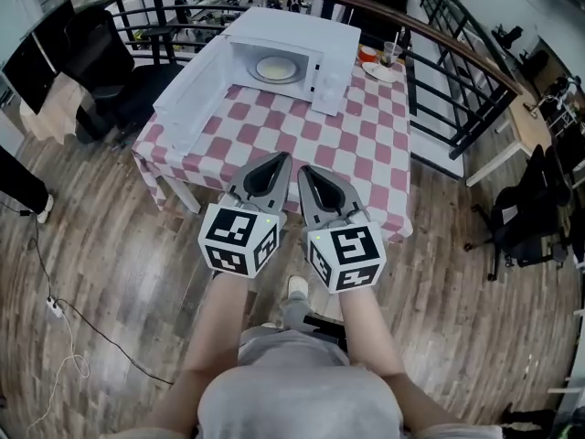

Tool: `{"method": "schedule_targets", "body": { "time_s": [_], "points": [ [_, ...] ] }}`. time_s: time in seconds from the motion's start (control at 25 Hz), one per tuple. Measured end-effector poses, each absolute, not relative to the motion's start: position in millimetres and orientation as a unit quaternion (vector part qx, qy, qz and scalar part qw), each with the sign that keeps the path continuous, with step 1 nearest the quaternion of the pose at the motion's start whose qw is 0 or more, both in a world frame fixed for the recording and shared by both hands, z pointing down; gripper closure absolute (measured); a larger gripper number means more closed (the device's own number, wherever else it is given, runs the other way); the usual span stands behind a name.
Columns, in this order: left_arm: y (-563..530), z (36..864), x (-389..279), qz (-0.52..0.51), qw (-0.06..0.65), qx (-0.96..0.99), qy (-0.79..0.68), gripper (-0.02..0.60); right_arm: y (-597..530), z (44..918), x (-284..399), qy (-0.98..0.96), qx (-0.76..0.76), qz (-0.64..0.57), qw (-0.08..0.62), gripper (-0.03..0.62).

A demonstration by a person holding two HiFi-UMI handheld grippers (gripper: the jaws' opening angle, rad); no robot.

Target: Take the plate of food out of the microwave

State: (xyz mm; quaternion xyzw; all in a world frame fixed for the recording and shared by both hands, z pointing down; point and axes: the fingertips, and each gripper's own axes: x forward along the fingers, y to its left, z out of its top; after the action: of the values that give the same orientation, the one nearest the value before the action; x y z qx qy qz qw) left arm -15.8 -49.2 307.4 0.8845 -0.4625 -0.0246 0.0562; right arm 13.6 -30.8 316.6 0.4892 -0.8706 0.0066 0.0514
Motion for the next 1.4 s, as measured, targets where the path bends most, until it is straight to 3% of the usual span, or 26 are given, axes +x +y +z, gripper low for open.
{"method": "schedule_targets", "body": {
  "time_s": [1.4],
  "points": [
    [-229.4,340.9,25.7,0.001,0.068,0.852,-0.519,0.58,-210.4,344.2,62.4,-0.902,0.422,0.028,0.082,0.569]
  ]
}}
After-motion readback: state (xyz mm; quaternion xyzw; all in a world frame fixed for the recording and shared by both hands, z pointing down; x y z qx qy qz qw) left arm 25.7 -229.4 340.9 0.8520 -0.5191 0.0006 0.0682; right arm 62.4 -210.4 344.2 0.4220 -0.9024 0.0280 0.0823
